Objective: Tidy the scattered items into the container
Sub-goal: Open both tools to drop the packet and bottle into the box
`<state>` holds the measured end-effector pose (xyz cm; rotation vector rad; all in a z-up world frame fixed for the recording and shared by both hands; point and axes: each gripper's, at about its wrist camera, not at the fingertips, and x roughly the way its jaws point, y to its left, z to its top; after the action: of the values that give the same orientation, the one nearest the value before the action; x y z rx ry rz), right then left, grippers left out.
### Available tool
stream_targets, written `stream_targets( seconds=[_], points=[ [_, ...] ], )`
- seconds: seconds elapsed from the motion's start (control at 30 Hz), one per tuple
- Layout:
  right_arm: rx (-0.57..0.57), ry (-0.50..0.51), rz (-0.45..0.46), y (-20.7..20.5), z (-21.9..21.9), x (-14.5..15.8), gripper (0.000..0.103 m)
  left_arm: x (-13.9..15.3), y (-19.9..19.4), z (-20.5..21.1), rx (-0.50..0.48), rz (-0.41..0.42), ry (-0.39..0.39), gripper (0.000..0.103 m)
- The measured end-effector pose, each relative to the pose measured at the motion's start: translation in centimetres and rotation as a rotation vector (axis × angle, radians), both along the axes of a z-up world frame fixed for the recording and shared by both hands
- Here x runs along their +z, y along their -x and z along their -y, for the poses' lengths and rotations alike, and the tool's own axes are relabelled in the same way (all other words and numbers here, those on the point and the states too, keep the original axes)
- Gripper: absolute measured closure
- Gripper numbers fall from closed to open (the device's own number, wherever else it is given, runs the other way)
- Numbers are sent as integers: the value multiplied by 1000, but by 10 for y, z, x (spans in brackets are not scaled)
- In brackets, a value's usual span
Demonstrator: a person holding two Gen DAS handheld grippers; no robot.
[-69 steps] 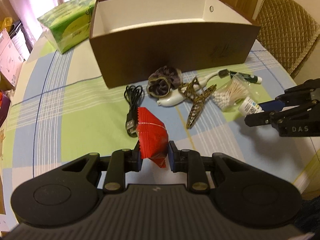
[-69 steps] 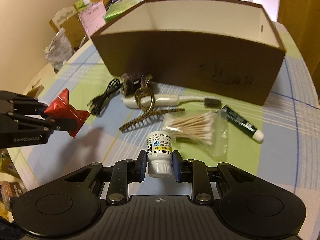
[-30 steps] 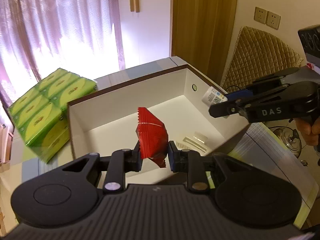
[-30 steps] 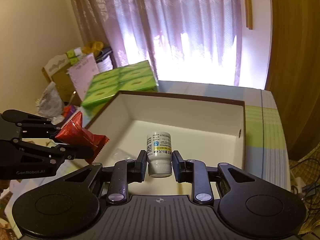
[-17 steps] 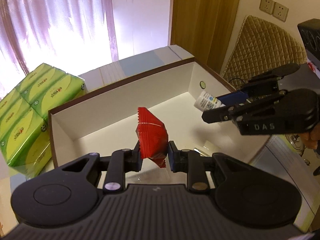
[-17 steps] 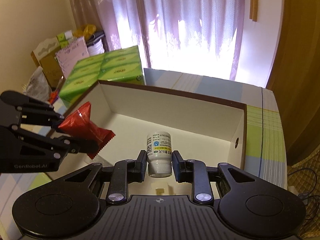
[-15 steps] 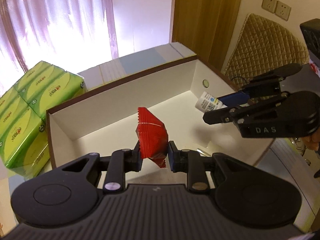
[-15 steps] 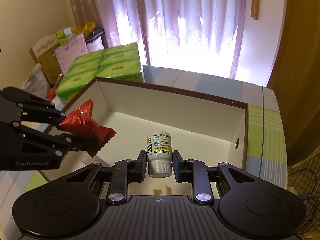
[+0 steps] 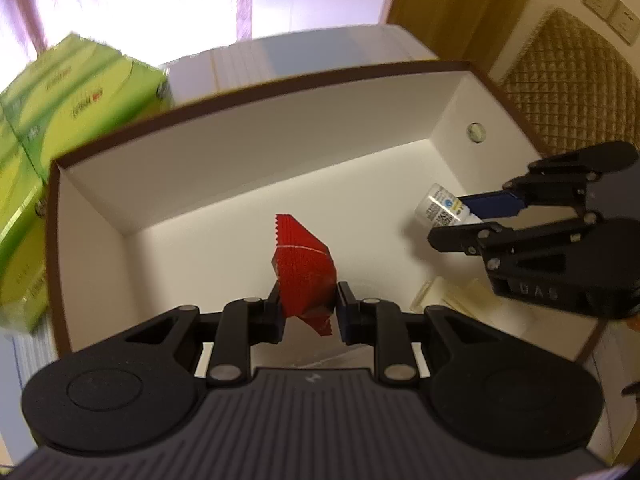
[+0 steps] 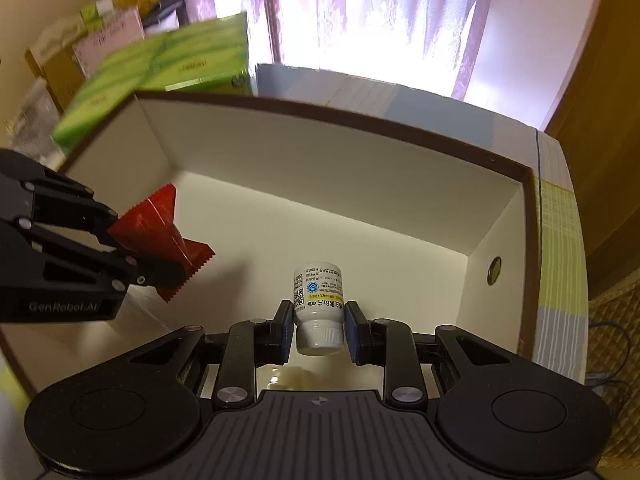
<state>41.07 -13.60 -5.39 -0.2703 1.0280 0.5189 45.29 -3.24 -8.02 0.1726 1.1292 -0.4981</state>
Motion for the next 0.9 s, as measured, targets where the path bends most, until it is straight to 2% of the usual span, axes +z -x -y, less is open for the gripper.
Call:
stream_targets(
  seconds=[0.27, 0.33, 0.37, 0.4, 0.5, 0.6, 0.67, 0.8, 0.9],
  points=[
    [-12, 60, -36, -12, -9, -18, 73, -22, -21, -4, 69, -111, 32, 81],
    [-8, 95, -24, -13, -12, -20, 73, -25, -22, -4, 84, -116, 13, 68],
    [-2, 110, -19, -12, -14, -21, 73, -25, -21, -3, 90, -106, -8, 54],
    [6, 119, -18, -11, -15, -21, 73, -25, -20, -2, 91, -92, -30, 50],
    [21, 94, -42, -10, -13, -20, 72, -23, -16, -3, 79, -67, -63, 47],
    [32, 68, -6, -2, -11, -16, 0, -18, -13, -7, 86, -53, -72, 39],
    [63, 55, 45, 6, -11, -10, 0, -15, -10, -9, 87, -42, -84, 38],
    [63, 38, 16, 8, -9, -4, 0, -13, -4, -10, 98, -43, -105, 29],
    [58, 29, -22, 9, -7, -3, 0, -12, -1, -9, 100, -64, -117, 25]
  ],
)
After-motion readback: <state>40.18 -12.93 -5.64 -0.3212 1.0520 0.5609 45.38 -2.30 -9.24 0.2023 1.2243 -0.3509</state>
